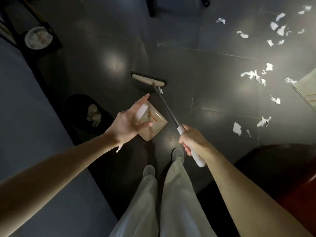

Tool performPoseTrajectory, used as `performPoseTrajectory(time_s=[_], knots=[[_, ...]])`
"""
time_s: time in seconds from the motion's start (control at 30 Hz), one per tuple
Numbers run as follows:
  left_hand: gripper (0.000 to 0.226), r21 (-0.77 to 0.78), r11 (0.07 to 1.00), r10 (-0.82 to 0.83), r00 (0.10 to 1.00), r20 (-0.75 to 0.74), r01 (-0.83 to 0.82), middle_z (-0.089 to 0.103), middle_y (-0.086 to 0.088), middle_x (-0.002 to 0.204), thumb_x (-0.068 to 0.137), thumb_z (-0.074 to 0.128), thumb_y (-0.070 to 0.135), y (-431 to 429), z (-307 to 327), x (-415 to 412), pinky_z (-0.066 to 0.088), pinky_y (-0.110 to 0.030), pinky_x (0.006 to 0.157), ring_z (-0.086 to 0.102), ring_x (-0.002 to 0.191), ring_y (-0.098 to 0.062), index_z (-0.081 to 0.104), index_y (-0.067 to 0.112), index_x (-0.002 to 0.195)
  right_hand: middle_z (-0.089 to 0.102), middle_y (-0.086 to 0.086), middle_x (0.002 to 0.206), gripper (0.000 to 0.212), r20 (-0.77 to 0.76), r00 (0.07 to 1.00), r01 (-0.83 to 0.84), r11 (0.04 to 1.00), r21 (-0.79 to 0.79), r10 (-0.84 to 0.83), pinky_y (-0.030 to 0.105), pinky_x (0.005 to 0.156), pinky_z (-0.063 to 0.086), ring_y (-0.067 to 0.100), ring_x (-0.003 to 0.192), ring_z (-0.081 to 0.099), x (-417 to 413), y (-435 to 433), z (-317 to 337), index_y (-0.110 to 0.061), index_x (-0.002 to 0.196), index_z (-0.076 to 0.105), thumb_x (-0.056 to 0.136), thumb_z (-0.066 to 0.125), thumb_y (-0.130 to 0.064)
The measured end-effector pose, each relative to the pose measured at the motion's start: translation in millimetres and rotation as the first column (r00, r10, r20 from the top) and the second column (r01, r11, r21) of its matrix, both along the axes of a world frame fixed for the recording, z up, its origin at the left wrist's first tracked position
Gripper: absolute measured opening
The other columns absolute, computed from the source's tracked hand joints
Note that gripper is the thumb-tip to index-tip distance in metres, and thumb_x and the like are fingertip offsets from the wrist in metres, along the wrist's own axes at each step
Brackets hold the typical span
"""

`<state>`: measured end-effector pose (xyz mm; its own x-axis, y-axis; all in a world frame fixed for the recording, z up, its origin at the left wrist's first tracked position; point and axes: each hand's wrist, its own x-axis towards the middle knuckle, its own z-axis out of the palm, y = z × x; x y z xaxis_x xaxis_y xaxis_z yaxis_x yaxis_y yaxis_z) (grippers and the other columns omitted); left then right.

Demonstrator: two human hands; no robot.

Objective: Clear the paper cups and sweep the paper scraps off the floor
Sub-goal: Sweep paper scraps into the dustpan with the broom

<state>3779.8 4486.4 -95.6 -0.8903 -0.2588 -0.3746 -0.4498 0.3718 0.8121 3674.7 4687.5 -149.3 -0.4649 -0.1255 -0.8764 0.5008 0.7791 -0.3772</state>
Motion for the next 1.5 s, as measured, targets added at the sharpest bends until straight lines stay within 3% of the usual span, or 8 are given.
performPoseTrajectory(time_s=[0.07, 0.23, 0.37, 0.47, 0.63, 0.93, 1.13, 1.5], knots=[[0.086, 0.039, 0.996, -0.083, 0.996, 0.013, 0.082, 0.058, 0.004, 0.129, 0.069, 0.067, 0.057, 3.0, 2.2, -3.1, 0.041, -0.022, 0.106, 0.060, 0.112, -0.008, 0.008, 0.069, 0.131, 0.045, 0.004, 0.061, 0.052, -0.019, 0.999, 0.040, 0.999, -0.002, -0.040, 0.022, 0.040, 0.027, 0.012, 0.043, 0.035, 5.2, 12.2, 2.7, -0.021, 0.132, 0.052, 0.087, 0.043, 0.003], [0.086, -0.010, 0.993, -0.121, 0.987, -0.105, 0.121, 0.039, 0.010, 0.137, 0.070, 0.056, 0.072, 28.4, 15.0, -30.2, 0.031, 0.004, 0.092, 0.038, 0.107, 0.032, 0.019, 0.044, 0.143, 0.049, 0.007, 0.065, 0.051, -0.069, 0.991, 0.112, 0.994, -0.019, -0.113, 0.023, 0.040, 0.033, 0.013, 0.044, 0.041, 4.6, 54.4, 15.3, -0.024, 0.132, 0.049, 0.089, 0.041, 0.002], [0.073, -0.050, 0.993, -0.112, 0.992, -0.057, 0.110, 0.035, 0.004, 0.151, 0.092, 0.061, 0.016, 51.6, 23.8, -70.7, 0.024, 0.013, 0.077, 0.029, 0.120, 0.010, 0.022, 0.042, 0.148, 0.049, 0.006, 0.071, 0.043, -0.184, 0.957, 0.205, 0.973, -0.109, -0.222, 0.024, 0.043, 0.038, 0.016, 0.051, 0.045, -19.0, 79.9, 31.3, -0.025, 0.127, 0.048, 0.090, 0.047, -0.002], [0.072, -0.113, 0.985, -0.142, 0.985, -0.095, 0.131, 0.037, 0.004, 0.151, 0.093, 0.061, 0.010, 83.1, 35.8, -111.1, 0.028, 0.012, 0.072, 0.032, 0.116, 0.010, 0.024, 0.039, 0.149, 0.049, 0.001, 0.076, 0.046, -0.269, 0.916, 0.253, 0.948, -0.193, -0.299, 0.024, 0.042, 0.039, 0.013, 0.054, 0.047, -40.9, 106.2, 44.6, -0.028, 0.125, 0.046, 0.088, 0.063, -0.007], [0.070, -0.266, 0.944, -0.233, 0.965, -0.123, 0.194, 0.049, 0.001, 0.143, 0.094, 0.060, 0.023, 140.8, 60.4, -209.0, 0.053, -0.033, 0.092, 0.066, 0.098, -0.022, 0.022, 0.051, 0.146, 0.052, 0.002, 0.075, 0.045, -0.340, 0.835, 0.350, 0.895, -0.276, -0.432, 0.034, 0.053, 0.047, 0.016, 0.058, 0.048, -97.4, 160.1, 73.3, -0.023, 0.126, 0.045, 0.088, 0.058, -0.004], [0.064, -0.258, 0.949, -0.249, 0.932, -0.263, 0.180, 0.059, 0.001, 0.111, 0.095, 0.057, 0.019, 245.9, 98.9, -392.1, 0.052, -0.014, 0.064, 0.061, 0.067, -0.018, 0.028, 0.047, 0.145, 0.050, 0.003, 0.075, 0.056, -0.400, 0.722, 0.469, 0.824, -0.316, -0.565, 0.023, 0.040, 0.041, 0.013, 0.049, 0.046, -247.6, 264.1, 117.9, -0.029, 0.136, 0.044, 0.089, 0.051, 0.000], [0.053, -0.268, 0.947, -0.272, 0.888, -0.371, 0.178, 0.057, -0.002, 0.104, 0.095, 0.054, 0.015, 287.4, 119.0, -533.4, 0.040, 0.000, 0.059, 0.053, 0.074, -0.015, 0.038, 0.037, 0.140, 0.052, 0.001, 0.072, 0.046, -0.489, 0.672, 0.482, 0.830, -0.282, -0.556, 0.028, 0.045, 0.044, 0.016, 0.058, 0.048, -375.0, 317.6, 119.9, -0.018, 0.127, 0.052, 0.088, 0.047, 0.005], [0.053, -0.371, 0.909, -0.348, 0.840, -0.417, 0.192, 0.059, -0.002, 0.107, 0.094, 0.056, 0.020, 335.8, 141.6, -890.8, 0.046, -0.026, 0.084, 0.056, 0.084, -0.018, 0.036, 0.035, 0.141, 0.060, 0.013, 0.078, 0.061, -0.638, 0.663, 0.403, 0.905, -0.135, -0.391, 0.031, 0.050, 0.049, 0.028, 0.060, 0.052, -727.5, 395.0, 110.8, -0.022, 0.137, 0.051, 0.082, 0.049, 0.003]])
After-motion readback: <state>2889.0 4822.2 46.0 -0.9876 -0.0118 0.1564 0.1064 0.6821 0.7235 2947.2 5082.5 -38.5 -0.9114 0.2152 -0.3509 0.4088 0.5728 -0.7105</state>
